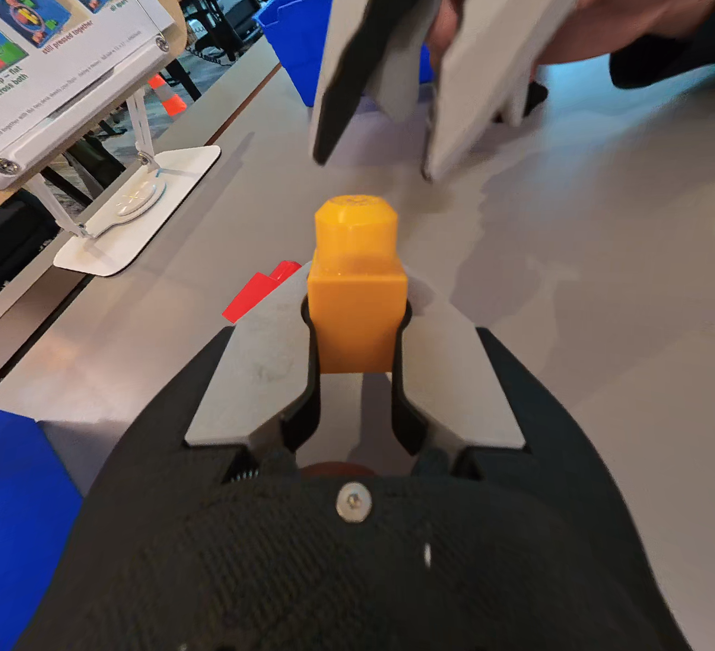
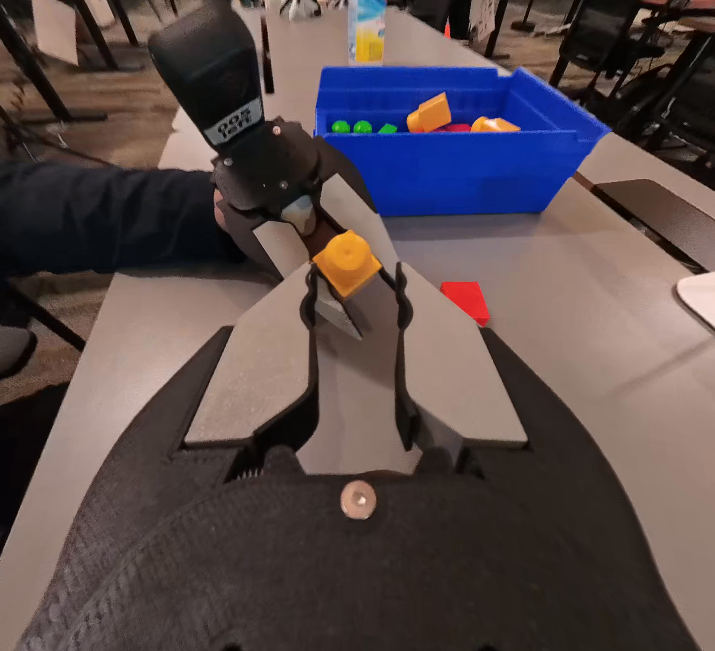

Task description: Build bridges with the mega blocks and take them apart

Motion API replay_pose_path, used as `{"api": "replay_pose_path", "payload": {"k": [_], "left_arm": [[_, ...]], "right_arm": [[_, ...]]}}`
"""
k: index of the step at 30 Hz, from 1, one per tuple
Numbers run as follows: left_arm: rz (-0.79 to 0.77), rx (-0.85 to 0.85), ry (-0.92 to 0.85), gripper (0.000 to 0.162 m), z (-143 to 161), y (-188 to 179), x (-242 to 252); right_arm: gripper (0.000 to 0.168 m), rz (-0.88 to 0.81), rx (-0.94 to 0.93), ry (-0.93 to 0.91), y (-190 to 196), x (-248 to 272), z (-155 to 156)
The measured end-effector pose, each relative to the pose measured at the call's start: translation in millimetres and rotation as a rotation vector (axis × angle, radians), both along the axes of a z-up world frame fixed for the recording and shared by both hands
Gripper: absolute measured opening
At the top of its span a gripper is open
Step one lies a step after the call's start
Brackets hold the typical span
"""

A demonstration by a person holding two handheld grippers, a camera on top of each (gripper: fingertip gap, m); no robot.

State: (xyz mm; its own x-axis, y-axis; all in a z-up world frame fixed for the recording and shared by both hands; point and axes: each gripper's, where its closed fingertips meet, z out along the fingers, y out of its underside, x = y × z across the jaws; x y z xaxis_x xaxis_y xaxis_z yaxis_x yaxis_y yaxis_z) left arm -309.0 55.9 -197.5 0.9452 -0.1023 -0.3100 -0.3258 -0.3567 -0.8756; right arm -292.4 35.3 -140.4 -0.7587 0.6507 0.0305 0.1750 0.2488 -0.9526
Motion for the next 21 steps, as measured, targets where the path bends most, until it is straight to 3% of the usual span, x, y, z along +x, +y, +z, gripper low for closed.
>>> {"api": "replay_pose_path", "payload": {"k": [3, 5, 7, 21], "left_arm": [[-0.015, 0.034, -0.043, 0.037, 6, 0, 3], [-0.005, 0.042, -0.059, 0.038, 7, 0, 3], [0.027, 0.050, -0.073, 0.038, 9, 0, -3], [0.019, 0.017, -0.077, 0.037, 3, 1, 2]], "right_arm": [[0.047, -0.027, 0.101, 0.003, -12, -9, -15], [0.037, -0.019, 0.110, 0.019, -21, -12, -16], [0.037, -0.038, 0.114, 0.026, -21, -16, -15], [0.028, 0.011, -0.041, -0.009, -18, -10, -14]]}}
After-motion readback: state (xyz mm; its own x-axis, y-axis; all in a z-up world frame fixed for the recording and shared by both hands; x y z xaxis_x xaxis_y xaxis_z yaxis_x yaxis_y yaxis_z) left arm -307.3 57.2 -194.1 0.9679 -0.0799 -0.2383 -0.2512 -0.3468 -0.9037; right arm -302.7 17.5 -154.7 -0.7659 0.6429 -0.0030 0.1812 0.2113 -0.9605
